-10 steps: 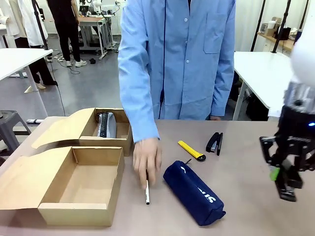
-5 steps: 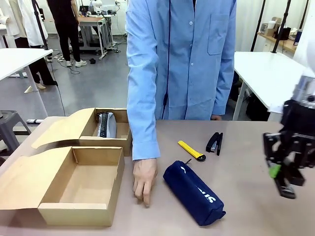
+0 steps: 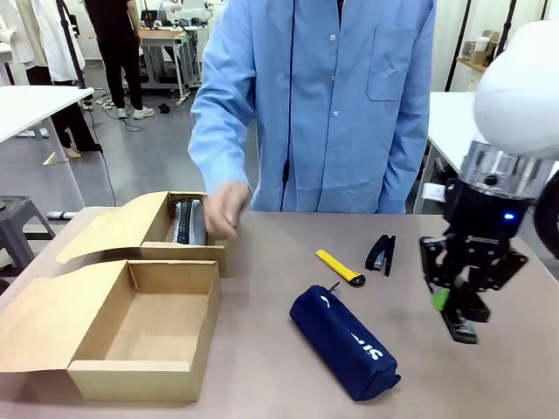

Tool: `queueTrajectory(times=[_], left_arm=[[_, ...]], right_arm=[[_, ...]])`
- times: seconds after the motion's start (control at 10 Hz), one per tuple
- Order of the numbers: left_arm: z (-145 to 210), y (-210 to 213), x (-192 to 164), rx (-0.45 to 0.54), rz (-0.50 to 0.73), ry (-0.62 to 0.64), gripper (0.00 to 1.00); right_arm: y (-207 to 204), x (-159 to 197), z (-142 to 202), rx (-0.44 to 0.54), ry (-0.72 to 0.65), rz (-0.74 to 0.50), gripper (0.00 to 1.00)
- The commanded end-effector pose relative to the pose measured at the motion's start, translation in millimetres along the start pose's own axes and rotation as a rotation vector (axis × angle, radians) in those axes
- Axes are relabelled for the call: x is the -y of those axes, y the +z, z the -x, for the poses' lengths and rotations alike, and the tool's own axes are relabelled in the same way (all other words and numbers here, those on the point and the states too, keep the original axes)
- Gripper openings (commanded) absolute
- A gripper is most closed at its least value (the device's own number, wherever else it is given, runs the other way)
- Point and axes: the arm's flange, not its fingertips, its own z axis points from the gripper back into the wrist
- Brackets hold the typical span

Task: Place items inside the box.
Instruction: Pick up a Pencil pouch or Stapler and place it inside the Mailer Box closest to the robot.

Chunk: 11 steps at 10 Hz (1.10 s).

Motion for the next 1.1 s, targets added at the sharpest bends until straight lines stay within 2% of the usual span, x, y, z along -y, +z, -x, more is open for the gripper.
queueTrajectory(times=[0.0, 0.2, 0.4, 0.6, 0.7, 1.0], left_arm=[[-1, -2, 1, 0.013, 0.017, -0.024, 1.00], [-1, -2, 1, 0.013, 0.017, -0.024, 1.00], [-1, -2, 1, 0.013, 0.017, -0.024, 1.00], [-1, -2, 1, 0.013, 0.017, -0.024, 1.00], [-1, -2, 1, 0.013, 0.017, -0.024, 1.00], [-1, -2, 1, 0.013, 0.017, -0.024, 1.00]], right_arm=[[-1, 19, 3, 0.001, 0.005, 0.062, 0.37], [-4, 0, -6, 0.027, 0.052, 0.003, 0.37], [-3, -50, -15, 0.062, -0.003, -0.118, 0.37], [3, -136, -14, 0.047, -0.121, -0.192, 0.37], [1, -177, -13, 0.077, -0.153, -0.220, 0.37], [-21, -288, -7, 0.142, -0.091, -0.329, 0.37]])
